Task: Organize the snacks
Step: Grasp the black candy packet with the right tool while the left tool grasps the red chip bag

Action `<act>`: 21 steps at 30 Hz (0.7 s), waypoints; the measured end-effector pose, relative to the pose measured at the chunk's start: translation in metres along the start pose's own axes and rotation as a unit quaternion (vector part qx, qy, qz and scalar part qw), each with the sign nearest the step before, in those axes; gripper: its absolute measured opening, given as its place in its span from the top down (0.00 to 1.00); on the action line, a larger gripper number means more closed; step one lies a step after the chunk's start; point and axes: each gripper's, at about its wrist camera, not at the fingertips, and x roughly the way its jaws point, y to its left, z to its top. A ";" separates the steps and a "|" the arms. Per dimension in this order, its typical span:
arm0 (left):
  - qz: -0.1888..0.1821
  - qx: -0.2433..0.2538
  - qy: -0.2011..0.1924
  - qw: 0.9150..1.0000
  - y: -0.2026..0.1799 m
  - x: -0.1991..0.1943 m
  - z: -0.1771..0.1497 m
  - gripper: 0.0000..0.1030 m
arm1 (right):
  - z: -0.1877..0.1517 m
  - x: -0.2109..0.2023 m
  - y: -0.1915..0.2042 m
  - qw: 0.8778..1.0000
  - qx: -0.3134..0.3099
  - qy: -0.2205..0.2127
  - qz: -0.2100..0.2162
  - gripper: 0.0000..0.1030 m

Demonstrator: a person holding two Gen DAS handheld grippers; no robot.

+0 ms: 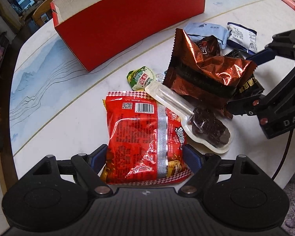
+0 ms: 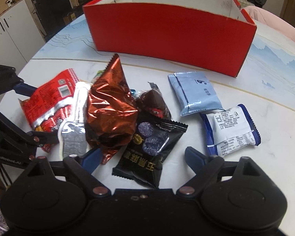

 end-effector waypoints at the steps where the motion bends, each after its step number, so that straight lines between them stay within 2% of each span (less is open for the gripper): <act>1: -0.003 -0.002 0.003 1.000 0.000 0.001 0.001 0.18 | 0.000 0.002 -0.001 1.000 0.002 0.002 -0.003 0.16; 5: -0.003 -0.005 0.007 1.000 -0.001 0.004 0.002 0.16 | -0.001 0.003 0.001 1.000 -0.006 -0.003 -0.012 0.21; 8: -0.007 -0.020 0.014 1.000 0.001 0.004 0.002 0.16 | -0.002 0.001 0.003 1.000 -0.013 -0.006 -0.015 0.29; 10: -0.009 -0.029 0.016 0.999 0.003 0.004 0.002 0.17 | -0.002 0.001 0.007 0.999 -0.023 -0.007 -0.023 0.41; 14: -0.012 -0.045 0.015 0.999 0.006 0.003 0.002 0.24 | -0.004 -0.001 0.009 0.999 -0.025 -0.009 -0.033 0.51; 16: -0.016 -0.058 0.015 0.998 0.009 0.003 0.001 0.27 | -0.006 -0.002 0.007 0.999 -0.020 -0.011 -0.033 0.59; 21: -0.027 -0.096 0.014 0.995 0.017 -0.001 -0.003 0.32 | -0.010 -0.009 0.004 0.999 -0.009 -0.016 -0.030 0.66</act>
